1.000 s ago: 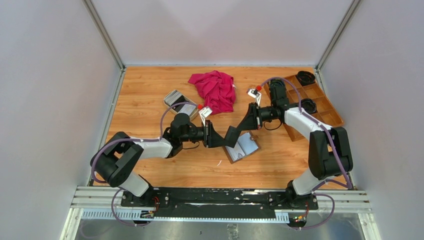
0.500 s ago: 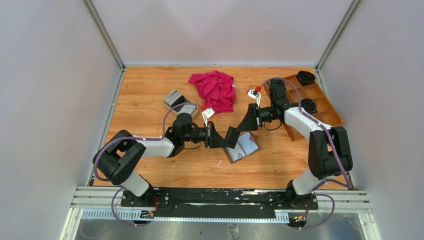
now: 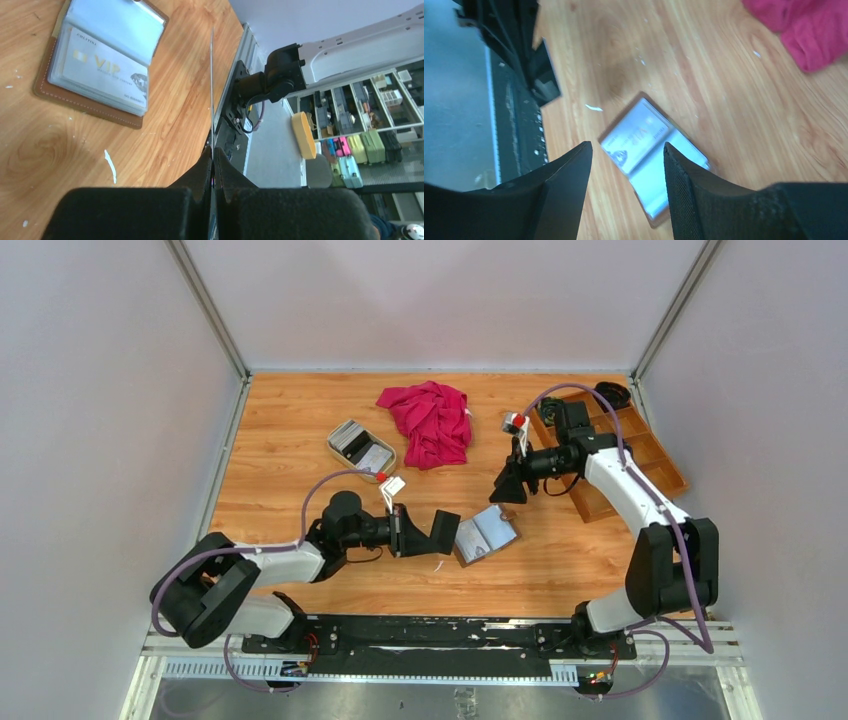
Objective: Put the credit cards into the card holder
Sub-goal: Pick up the credit card from the storage box.
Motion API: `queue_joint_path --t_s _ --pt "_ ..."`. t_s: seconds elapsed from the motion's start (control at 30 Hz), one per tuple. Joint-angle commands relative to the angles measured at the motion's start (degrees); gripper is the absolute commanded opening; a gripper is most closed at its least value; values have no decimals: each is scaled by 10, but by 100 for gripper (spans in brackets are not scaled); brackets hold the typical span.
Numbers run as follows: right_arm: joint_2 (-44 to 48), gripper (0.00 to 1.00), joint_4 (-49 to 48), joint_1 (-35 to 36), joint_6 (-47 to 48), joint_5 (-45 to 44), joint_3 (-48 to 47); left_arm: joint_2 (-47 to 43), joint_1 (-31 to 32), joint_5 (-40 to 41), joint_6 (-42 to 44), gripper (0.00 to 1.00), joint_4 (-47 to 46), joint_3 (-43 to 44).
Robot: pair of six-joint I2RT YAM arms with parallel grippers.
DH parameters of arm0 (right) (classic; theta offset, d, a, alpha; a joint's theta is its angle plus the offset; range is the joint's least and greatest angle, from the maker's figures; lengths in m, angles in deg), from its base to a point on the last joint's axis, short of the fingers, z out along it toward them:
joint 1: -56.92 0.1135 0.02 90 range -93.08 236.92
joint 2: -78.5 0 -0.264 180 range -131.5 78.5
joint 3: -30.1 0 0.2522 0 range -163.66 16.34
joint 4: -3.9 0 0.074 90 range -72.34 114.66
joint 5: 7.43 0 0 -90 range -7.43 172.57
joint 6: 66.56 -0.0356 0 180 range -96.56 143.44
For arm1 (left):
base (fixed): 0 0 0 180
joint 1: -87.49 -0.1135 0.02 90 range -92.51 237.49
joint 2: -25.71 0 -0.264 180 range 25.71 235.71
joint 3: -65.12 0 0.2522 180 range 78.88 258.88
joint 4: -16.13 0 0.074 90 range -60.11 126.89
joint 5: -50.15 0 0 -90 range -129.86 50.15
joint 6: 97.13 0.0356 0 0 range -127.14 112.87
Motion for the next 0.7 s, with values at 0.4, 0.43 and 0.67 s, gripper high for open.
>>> queue_joint_path --t_s 0.4,0.43,0.67 --pt "-92 58 32 -13 33 -226 13 2 20 59 -41 0 -4 -38" --pt "-100 59 34 -13 29 -237 11 5 24 61 -42 0 -4 -34" --pt "-143 58 47 -13 16 -260 -3 37 35 79 -51 0 -10 -14"
